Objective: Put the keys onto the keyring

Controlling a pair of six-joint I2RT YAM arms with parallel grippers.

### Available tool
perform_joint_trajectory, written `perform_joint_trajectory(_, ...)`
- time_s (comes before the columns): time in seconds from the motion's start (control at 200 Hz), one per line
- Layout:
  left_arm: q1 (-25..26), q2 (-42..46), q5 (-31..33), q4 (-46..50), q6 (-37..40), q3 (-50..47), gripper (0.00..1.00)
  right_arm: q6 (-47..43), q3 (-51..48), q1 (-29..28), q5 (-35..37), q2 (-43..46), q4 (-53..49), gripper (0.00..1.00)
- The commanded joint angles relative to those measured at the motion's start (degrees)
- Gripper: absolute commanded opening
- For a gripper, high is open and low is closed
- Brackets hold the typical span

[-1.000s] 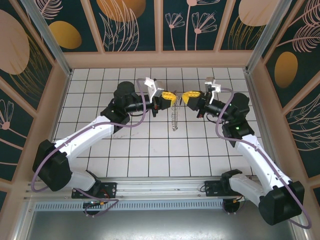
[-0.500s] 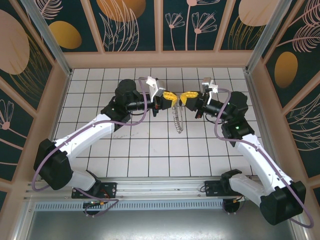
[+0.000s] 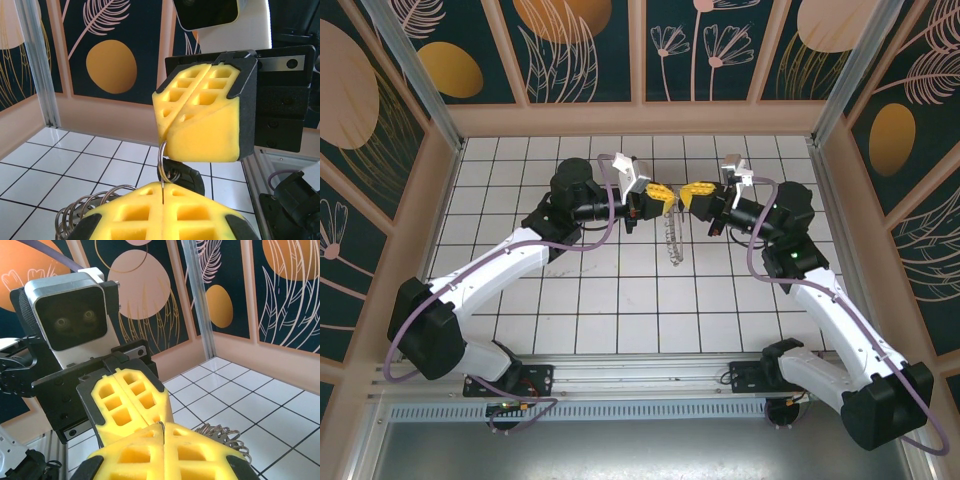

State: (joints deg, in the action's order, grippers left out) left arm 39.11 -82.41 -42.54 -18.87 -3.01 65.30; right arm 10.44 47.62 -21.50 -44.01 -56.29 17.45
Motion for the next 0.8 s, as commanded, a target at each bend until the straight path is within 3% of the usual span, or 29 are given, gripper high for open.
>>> perform_joint_trajectory(0.0, 0.3, 0.5, -1.7, -2.5, 0.7, 2.1, 0.00, -2.2, 1.3, -0.3, 3.4, -0.7, -2.1, 0.00)
perform_joint_trajectory(0.796, 0.3, 3.5, 0.7, -7.3, -0.7, -1.2, 0.00, -1.3, -3.6, 1.4, 8.2, 1.6, -4.2, 0.00)
